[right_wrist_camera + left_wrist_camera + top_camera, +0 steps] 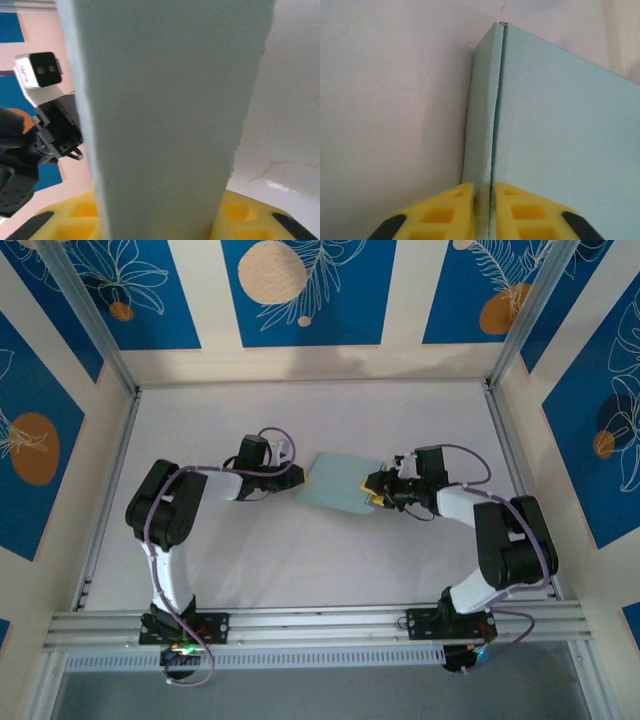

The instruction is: Fold the paper box

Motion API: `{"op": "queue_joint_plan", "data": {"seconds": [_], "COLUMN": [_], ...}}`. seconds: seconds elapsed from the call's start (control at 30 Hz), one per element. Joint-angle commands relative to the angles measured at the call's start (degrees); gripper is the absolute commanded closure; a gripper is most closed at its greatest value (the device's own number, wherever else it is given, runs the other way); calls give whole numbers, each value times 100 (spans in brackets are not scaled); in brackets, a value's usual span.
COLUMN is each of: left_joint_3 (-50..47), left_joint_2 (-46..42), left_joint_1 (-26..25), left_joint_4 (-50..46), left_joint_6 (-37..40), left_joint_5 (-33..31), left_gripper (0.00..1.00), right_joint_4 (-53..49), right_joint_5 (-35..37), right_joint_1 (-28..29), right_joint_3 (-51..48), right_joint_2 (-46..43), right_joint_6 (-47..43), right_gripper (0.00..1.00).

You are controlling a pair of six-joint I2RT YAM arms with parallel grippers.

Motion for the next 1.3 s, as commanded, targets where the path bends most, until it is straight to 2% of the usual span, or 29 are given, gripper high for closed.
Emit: {"op": "queue_joint_plan", "data": {"seconds": [0.0, 0.13, 0.27, 0.4, 0.57, 0.63, 0.77, 1.0, 1.07, 1.17, 1.27], "left_joint_3": [-197, -24, 180, 62, -426, -682, -1150, -1526, -1551, -1664, -1679], "left_joint_2": [-203, -1128, -2333, -3556, -4402, -4528, -4620, -4026, -3795, -3294, -2957], "left_joint_1": [-22, -5, -41, -471, -1681, -2057, -2494, -3142, -3240, -3402, -3519], "left_joint_4": [-892, -1850, -2603, -2657, -2540, -2396, -1689, -155, 295, 1585, 2284], "left_joint_6": [112, 709, 1732, 3670, 6678, 7464, 8234, 9548, 9872, 10513, 10995], "left_joint_5": [-215, -933, -1680, -2333, -2681, -2921, -3255, -4449, -4794, -5498, -5847], "left_gripper": [76, 51, 38, 34, 23, 21, 16, 12, 13, 16, 23], "right_joint_4": [-325, -799, -1246, -1675, -1788, -1779, -1678, -1641, -1538, -1389, -1359], "right_joint_5": [102, 123, -126, -489, -901, -1036, -1282, -1438, -1482, -1537, -1557], "right_joint_1": [5, -95, -235, -292, -396, -416, -409, -381, -372, -338, -311], "right_joint_3": [-6, 23, 43, 70, -11, 9, 47, 28, -19, -78, -87], "right_joint_2": [-391, -859, -1290, -1631, -2067, -2212, -2394, -2686, -2739, -2814, -2850], "right_joint_6": [191, 269, 371, 452, 757, 891, 1157, 1381, 1515, 1667, 1749], "right_gripper": [66, 65, 64, 64, 64, 64, 64, 64, 63, 63, 63]}}
